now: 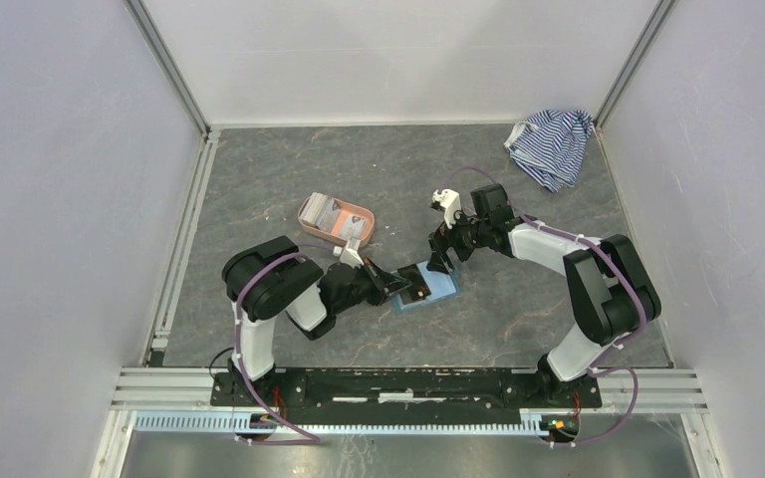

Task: Put the credit cards into the card holder
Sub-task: Insert the credit card into the card holder.

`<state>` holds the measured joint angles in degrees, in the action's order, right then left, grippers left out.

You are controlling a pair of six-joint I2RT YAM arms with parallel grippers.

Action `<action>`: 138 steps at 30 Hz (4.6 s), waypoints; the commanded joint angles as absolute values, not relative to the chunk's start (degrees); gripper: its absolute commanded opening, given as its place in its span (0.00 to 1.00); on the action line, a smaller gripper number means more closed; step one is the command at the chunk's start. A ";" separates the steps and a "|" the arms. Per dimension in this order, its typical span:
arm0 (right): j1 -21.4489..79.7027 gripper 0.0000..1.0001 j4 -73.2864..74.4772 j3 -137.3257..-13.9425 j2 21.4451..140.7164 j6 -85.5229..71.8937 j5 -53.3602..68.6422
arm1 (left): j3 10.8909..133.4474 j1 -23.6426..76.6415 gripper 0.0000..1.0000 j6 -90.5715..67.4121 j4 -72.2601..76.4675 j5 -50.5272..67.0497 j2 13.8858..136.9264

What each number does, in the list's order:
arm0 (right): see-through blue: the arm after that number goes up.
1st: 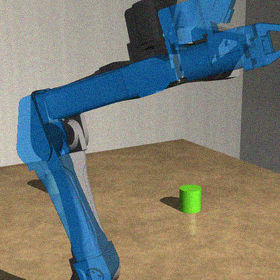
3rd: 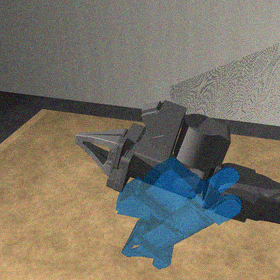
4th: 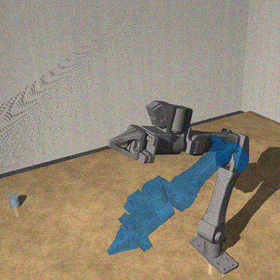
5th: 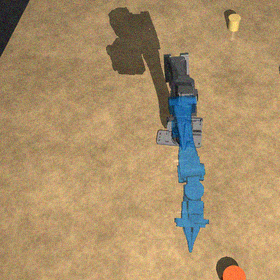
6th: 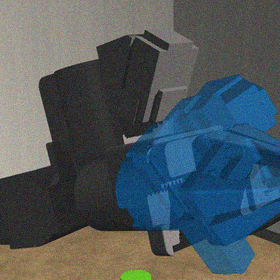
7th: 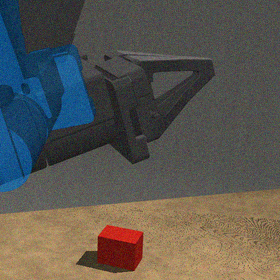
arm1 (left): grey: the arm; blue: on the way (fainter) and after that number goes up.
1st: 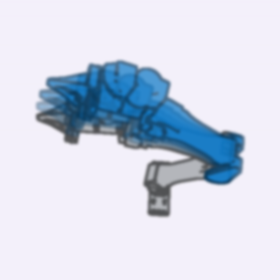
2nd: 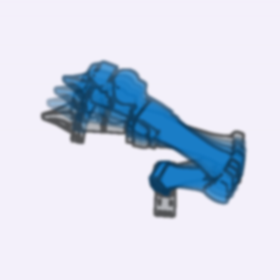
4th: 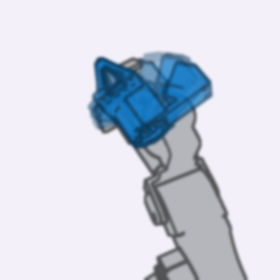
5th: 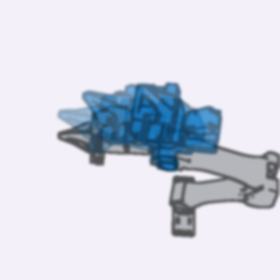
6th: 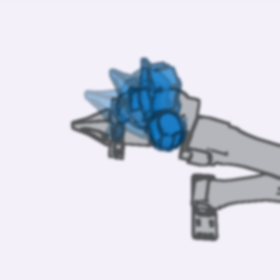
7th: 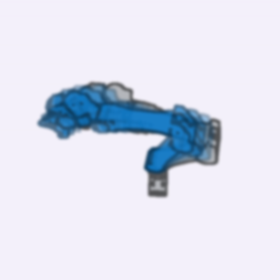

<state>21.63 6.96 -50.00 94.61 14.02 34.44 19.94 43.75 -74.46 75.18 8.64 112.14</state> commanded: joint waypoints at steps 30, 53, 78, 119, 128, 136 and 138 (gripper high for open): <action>20.71 0.98 6.50 -50.26 95.07 14.06 28.82 | 21.76 46.14 0.02 -78.29 72.94 6.78 112.77; 22.58 0.60 10.01 -52.69 99.15 16.17 29.34 | 25.29 45.38 0.02 -78.24 66.84 11.44 112.52; 22.73 0.63 9.66 -52.52 98.27 15.50 30.78 | 31.73 44.67 0.32 -73.88 52.30 12.35 110.01; 22.43 0.69 8.55 -52.12 97.10 13.79 32.61 | 56.49 49.24 0.47 -58.00 0.67 2.39 105.66; 19.32 0.77 6.24 -50.71 94.25 11.07 37.42 | 57.22 50.08 0.47 -58.71 -2.37 0.19 106.11; 19.14 0.76 6.45 -50.88 94.26 11.25 37.44 | 61.77 50.57 0.43 -56.14 -8.88 -3.49 105.60; 19.18 0.77 6.49 -50.89 94.20 11.32 37.44 | 62.62 50.75 0.43 -55.48 -10.52 -4.46 105.56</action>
<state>19.22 8.23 -50.87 96.05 11.64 36.12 59.59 50.24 -60.23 -5.02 -0.47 104.92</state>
